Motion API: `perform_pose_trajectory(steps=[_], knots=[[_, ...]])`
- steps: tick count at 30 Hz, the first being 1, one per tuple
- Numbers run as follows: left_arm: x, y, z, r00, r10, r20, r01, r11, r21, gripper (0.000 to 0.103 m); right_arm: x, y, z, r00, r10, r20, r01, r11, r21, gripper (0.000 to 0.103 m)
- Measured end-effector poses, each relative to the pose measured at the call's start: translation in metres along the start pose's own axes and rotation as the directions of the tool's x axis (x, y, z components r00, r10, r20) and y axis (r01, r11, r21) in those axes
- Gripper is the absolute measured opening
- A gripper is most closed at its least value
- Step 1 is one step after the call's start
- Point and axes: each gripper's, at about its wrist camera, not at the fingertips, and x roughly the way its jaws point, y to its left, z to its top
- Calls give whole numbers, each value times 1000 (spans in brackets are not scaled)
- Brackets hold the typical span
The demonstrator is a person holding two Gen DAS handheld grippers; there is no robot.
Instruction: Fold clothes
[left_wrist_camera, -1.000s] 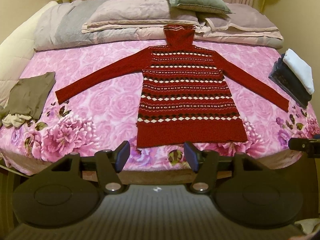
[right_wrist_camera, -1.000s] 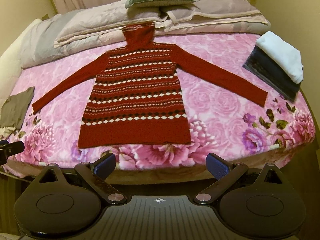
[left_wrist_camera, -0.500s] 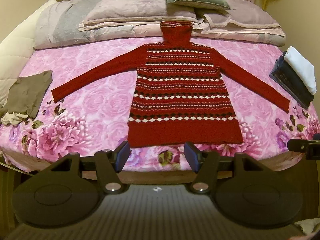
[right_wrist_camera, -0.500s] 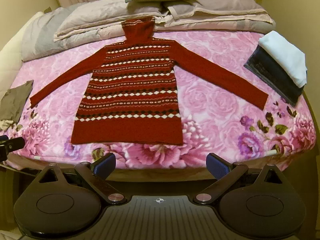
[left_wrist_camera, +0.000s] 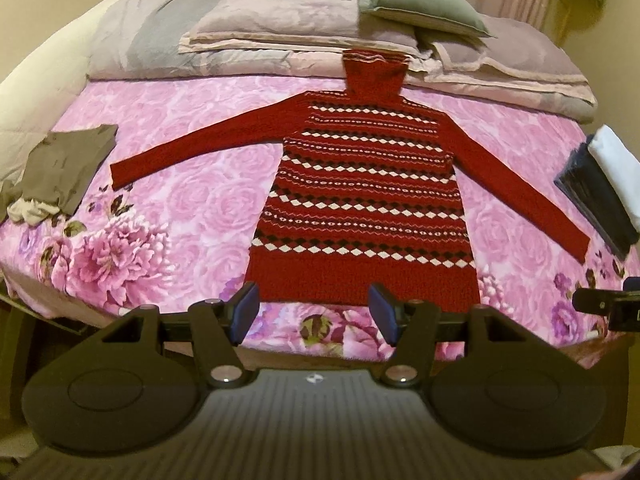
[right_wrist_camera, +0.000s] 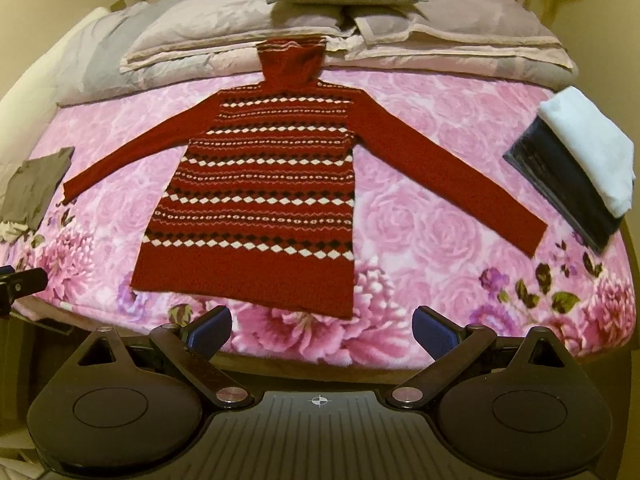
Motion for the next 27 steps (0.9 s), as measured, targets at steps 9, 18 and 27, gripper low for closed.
perform_pose_trajectory(steps=[9, 18, 27], knots=[[16, 36, 6, 1000, 4, -9, -5, 991, -130, 57, 28, 8, 23, 999, 29, -42, -30, 999, -20, 99], [68, 120, 37, 998, -13, -65, -7, 953, -303, 57, 76, 37, 71, 995, 52, -83, -49, 998, 43, 99], [185, 189, 136, 995, -83, -60, 57, 938, -341, 56, 137, 54, 143, 990, -30, -136, 59, 974, 219, 99]])
